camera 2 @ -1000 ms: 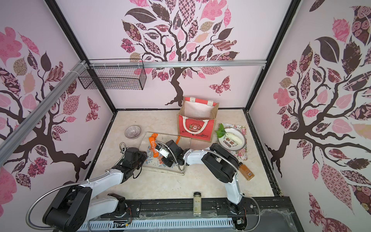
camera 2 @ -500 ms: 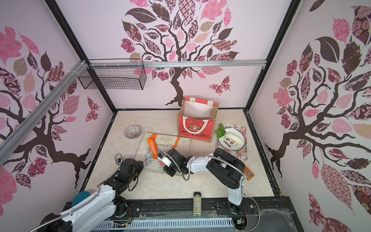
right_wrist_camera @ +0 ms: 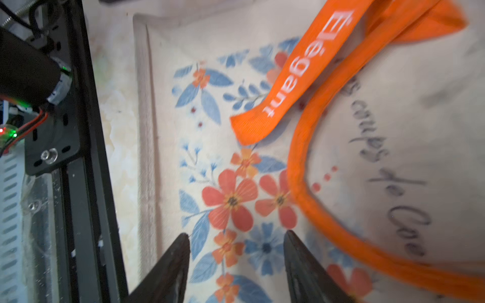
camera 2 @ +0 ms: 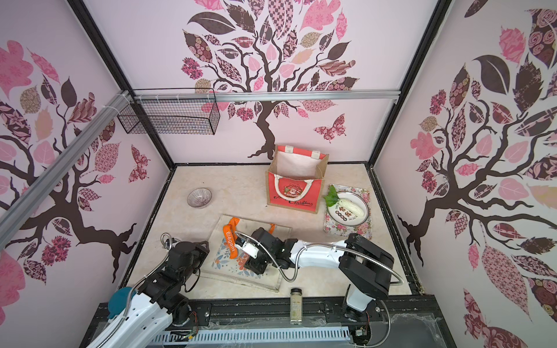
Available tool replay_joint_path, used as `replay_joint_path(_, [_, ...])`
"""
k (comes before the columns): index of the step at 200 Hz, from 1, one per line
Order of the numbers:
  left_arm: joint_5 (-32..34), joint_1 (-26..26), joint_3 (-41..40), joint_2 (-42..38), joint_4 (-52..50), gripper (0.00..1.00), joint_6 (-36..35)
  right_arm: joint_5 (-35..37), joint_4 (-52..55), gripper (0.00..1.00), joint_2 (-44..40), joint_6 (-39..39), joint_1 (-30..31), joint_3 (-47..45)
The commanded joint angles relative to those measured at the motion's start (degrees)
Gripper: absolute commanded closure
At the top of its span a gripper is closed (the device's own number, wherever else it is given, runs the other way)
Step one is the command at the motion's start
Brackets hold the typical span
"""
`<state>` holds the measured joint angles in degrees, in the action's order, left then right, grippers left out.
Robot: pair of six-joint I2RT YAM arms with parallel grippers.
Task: Put away the canvas bag
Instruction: Adjust the canvas bag at the center of the board.
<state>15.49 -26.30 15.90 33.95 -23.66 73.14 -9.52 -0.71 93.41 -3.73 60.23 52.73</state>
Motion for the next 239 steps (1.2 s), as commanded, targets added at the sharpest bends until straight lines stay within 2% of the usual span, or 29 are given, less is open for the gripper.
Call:
replay_joint_path(1, [-2.4,-0.2,4.1,7.9,7.9,0.64,0.0,1.7,3.9,0.36,3.2,-4.7,-0.7,5.0])
replay_joint_path(11, [-1.5,-0.2,3.2,11.2,12.7,0.64,0.4,2.3,4.6,0.35,5.3,-5.7,-0.6,6.6])
replay_joint_path(33, [-3.1,0.0,-0.6,15.8,23.8,0.71,2.8,4.6,3.1,0.33,10.2,-6.7,-1.1,7.5])
replay_joint_path(69, [-1.7,-0.5,-1.9,20.9,26.9,0.72,1.7,5.3,0.2,0.36,14.7,-6.8,-1.4,7.0])
replay_joint_path(79, [-2.0,-0.5,-3.5,21.1,27.9,0.72,2.0,5.0,-0.5,0.43,14.6,-6.3,-1.3,6.6])
replay_joint_path(94, [-2.5,-0.5,-5.2,21.5,29.2,0.73,1.7,4.9,-1.5,0.64,13.2,-6.0,-1.1,6.0])
replay_joint_path(106, [-2.0,-0.5,-5.6,21.9,28.4,0.73,0.4,4.1,-2.9,0.76,11.1,-5.7,-1.2,5.4])
replay_joint_path(134, [2.0,-0.4,-6.1,25.1,24.9,0.80,-0.9,-3.2,-2.4,0.92,6.2,-3.9,-3.6,7.2])
replay_joint_path(159, [0.4,-0.4,-7.3,26.5,24.8,0.84,-0.8,-5.2,0.1,0.95,5.1,-4.4,-6.1,10.8])
replay_joint_path(194, [2.6,-0.5,-9.3,23.7,20.4,0.93,-0.5,-1.9,4.0,0.95,10.4,-6.3,-11.0,18.6])
replay_joint_path(217, [3.3,-0.5,-10.4,19.1,16.6,0.93,-1.3,9.5,5.3,0.94,15.8,-9.3,-12.5,24.1])
replay_joint_path(239, [3.4,-0.5,-12.0,16.1,15.7,0.93,-1.2,16.7,5.9,0.85,20.8,-10.7,-13.7,29.6])
